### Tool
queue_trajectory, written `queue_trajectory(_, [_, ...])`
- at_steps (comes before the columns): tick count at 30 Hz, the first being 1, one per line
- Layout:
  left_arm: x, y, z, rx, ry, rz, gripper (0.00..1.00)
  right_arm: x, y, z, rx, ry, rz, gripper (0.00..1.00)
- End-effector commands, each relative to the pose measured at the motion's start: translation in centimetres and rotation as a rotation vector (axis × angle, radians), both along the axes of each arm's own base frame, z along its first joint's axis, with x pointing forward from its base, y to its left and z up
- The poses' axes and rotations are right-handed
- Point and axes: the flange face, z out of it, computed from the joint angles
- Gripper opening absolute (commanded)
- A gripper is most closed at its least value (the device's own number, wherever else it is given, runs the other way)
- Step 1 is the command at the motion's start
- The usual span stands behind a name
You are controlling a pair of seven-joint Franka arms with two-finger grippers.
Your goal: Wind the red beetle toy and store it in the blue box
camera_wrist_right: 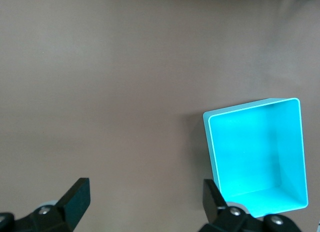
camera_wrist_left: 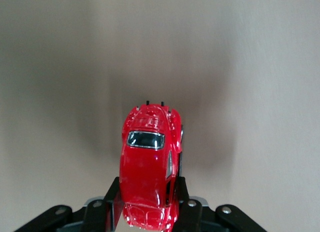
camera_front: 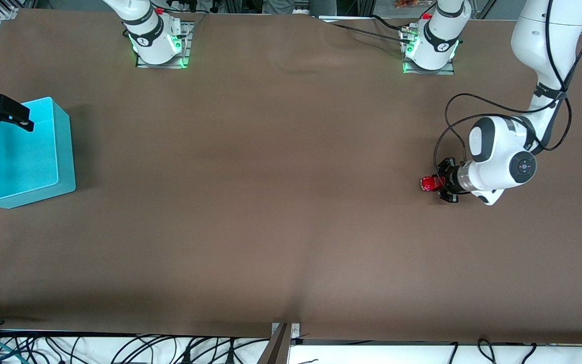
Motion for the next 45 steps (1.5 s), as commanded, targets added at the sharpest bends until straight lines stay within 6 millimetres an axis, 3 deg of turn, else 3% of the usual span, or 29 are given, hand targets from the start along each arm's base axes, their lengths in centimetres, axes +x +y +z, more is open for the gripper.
queue_trajectory(1, [1.1, -2.8, 1.9, -0.032, -0.018, 0.049, 0.00, 0.3, 0.0, 0.5, -0.015, -0.009, -0.012, 1.00])
queue_trajectory(6, [1.3, -4.8, 1.7, -0.034, -0.007, 0.081, 0.00, 0.3, 0.0, 0.5, -0.015, -0.009, -0.012, 1.00])
queue_trajectory(7, [1.0, -6.2, 0.7, -0.044, 0.014, 0.074, 0.00, 0.3, 0.0, 0.5, -0.015, -0.009, -0.012, 1.00])
queue_trajectory(14, [0.9, -7.6, -0.6, -0.060, 0.035, 0.057, 0.00, 0.3, 0.0, 0.5, -0.015, -0.009, -0.012, 1.00])
queue_trajectory(22, [1.0, -7.8, -1.2, -0.066, 0.040, 0.045, 0.00, 0.3, 0.1, 0.5, -0.014, -0.009, -0.010, 1.00])
queue_trajectory(29, [0.7, -7.0, -2.9, -0.063, 0.060, 0.022, 0.00, 0.3, 0.1, 0.5, -0.014, -0.009, -0.010, 1.00])
queue_trajectory(45, [0.6, -2.3, -5.2, -0.047, 0.072, -0.013, 0.00, 0.3, 0.0, 0.5, -0.014, -0.008, -0.012, 1.00])
